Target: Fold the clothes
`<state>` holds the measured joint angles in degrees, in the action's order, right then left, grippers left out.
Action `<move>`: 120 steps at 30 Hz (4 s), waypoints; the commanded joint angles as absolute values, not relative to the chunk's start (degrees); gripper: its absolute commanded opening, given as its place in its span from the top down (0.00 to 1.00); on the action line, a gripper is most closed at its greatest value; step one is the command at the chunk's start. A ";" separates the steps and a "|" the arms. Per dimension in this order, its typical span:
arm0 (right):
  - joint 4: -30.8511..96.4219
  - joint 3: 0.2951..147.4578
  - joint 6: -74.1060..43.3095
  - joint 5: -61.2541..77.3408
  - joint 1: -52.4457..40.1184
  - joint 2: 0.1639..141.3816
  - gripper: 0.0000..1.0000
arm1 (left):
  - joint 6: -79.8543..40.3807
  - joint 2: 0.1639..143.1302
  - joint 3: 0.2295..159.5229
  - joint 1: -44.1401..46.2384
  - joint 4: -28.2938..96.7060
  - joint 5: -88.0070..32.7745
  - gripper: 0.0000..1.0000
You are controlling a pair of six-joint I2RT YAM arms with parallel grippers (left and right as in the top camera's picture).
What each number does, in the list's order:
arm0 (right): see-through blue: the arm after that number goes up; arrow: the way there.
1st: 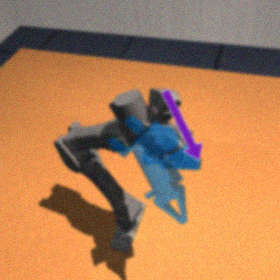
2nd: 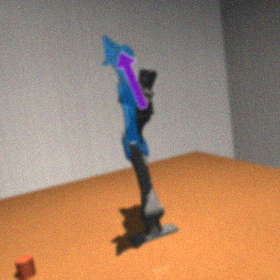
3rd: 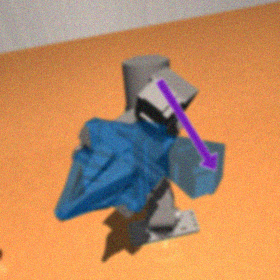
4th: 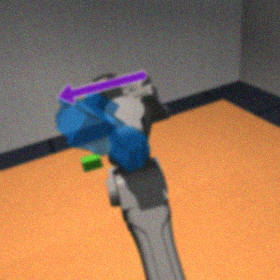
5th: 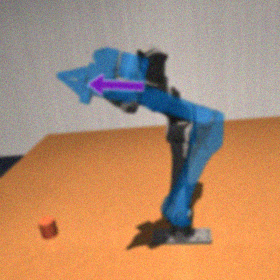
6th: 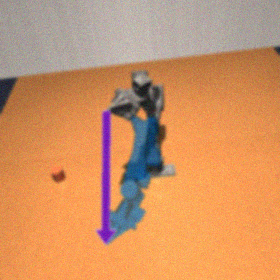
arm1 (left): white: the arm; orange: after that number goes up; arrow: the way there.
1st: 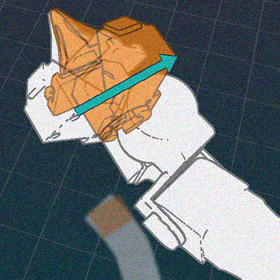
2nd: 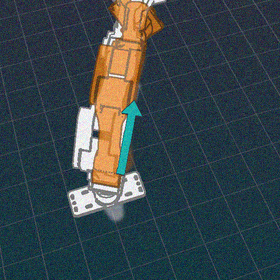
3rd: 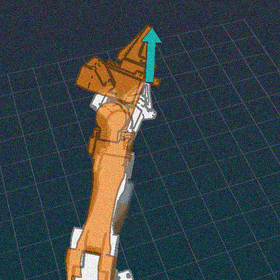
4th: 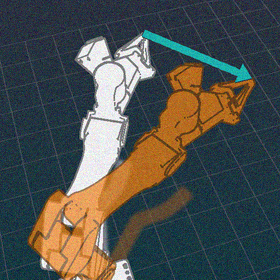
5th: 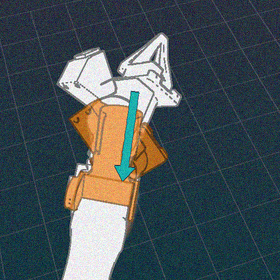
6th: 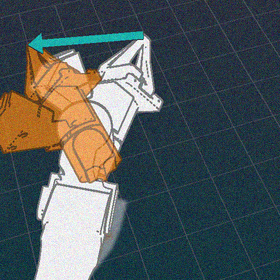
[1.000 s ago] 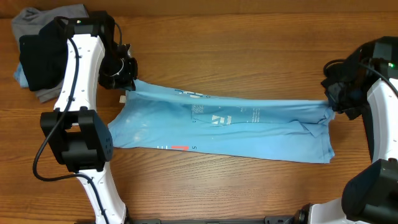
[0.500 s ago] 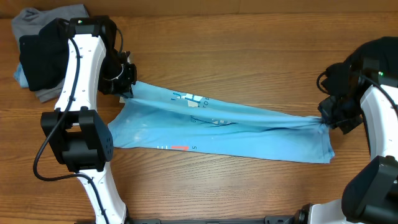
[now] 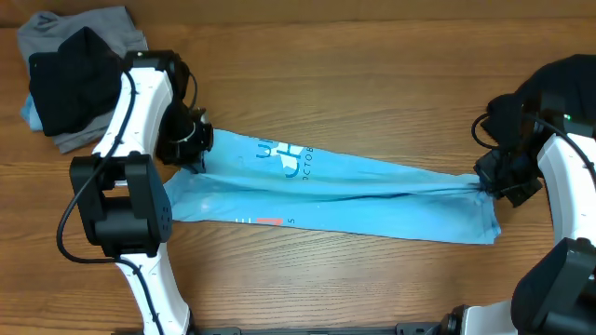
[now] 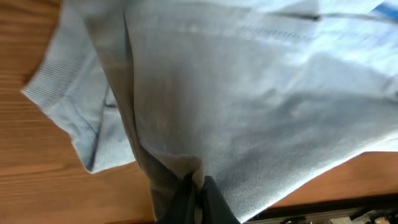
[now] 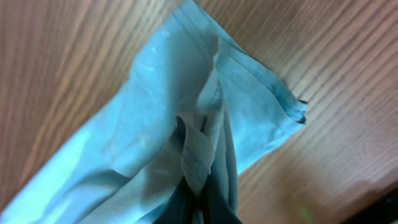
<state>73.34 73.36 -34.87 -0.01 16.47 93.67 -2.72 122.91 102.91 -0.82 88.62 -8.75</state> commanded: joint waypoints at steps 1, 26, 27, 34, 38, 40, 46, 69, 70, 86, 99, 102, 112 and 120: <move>74.22 72.79 -30.06 -0.51 16.08 91.94 0.73 | -1.65 121.10 99.96 -0.62 87.85 -8.25 0.85; 73.36 72.69 -24.82 7.75 12.86 91.98 0.72 | 2.42 121.10 99.13 6.11 79.83 -23.73 0.96; 73.34 72.69 -24.84 7.62 11.88 92.01 0.74 | 1.04 121.12 99.09 7.57 79.88 -22.17 0.96; 68.75 70.52 -26.94 7.01 8.62 92.07 0.84 | -3.79 121.16 97.65 13.50 78.48 -16.97 0.96; 66.61 66.39 -26.98 7.01 8.64 92.38 0.87 | -4.97 121.19 93.10 13.58 74.89 -16.97 0.96; 64.07 63.46 -26.98 6.98 8.64 92.49 0.88 | -5.21 121.19 89.76 13.43 72.51 -16.99 0.96; 57.28 56.42 -29.39 7.81 8.64 92.49 0.88 | -6.33 121.21 81.60 12.69 65.47 -16.93 0.96; 47.22 50.22 -31.53 5.65 9.69 95.55 0.89 | -7.27 121.23 73.12 -12.45 63.79 -12.38 0.96; 46.78 50.22 -31.53 5.65 9.43 95.55 0.89 | -7.29 121.23 73.12 -13.56 63.92 -11.92 0.96; 51.44 60.97 -28.03 5.48 9.39 95.55 0.82 | -4.29 120.03 73.78 -24.32 65.98 -17.65 0.96; 70.08 77.14 -23.73 5.06 9.80 95.55 0.06 | -6.87 100.47 77.91 -24.36 70.24 -17.63 0.83; 70.13 77.10 -22.17 4.99 10.98 95.57 0.00 | -6.87 95.59 78.24 -24.34 71.66 -17.63 0.54; 65.80 68.99 -19.20 9.72 15.46 95.66 0.00 | -6.87 92.51 78.17 -24.34 73.93 -23.03 0.00; 57.45 55.66 -15.38 19.90 13.28 95.92 0.00 | -6.44 92.51 78.15 -23.90 73.84 -22.98 0.00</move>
